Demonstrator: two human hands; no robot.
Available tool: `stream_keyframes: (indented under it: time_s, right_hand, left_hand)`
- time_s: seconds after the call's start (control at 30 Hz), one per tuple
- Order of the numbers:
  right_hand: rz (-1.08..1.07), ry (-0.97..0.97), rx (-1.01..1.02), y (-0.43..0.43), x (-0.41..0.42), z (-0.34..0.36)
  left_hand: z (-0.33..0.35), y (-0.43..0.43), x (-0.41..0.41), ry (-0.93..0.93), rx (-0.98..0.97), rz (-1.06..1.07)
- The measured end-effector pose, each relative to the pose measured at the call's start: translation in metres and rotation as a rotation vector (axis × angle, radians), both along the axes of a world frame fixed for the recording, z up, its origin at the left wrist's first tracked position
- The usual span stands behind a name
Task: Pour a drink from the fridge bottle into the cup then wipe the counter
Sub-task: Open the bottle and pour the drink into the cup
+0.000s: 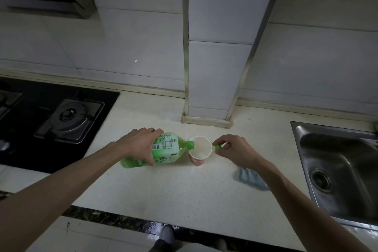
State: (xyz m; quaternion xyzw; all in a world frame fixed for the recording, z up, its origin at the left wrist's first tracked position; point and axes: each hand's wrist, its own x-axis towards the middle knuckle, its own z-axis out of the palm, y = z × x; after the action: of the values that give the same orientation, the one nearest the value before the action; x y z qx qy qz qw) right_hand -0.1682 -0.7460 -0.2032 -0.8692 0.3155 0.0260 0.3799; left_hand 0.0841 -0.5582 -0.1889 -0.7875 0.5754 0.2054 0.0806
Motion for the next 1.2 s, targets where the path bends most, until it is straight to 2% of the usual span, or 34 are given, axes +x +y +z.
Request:
stream_keyframes:
  time_s: [1.2]
  right_hand:
    - [-0.011, -0.010, 0.031, 0.004, 0.000, 0.004]
  left_hand:
    - [0.016, -0.003, 0.002, -0.011, -0.012, 0.002]
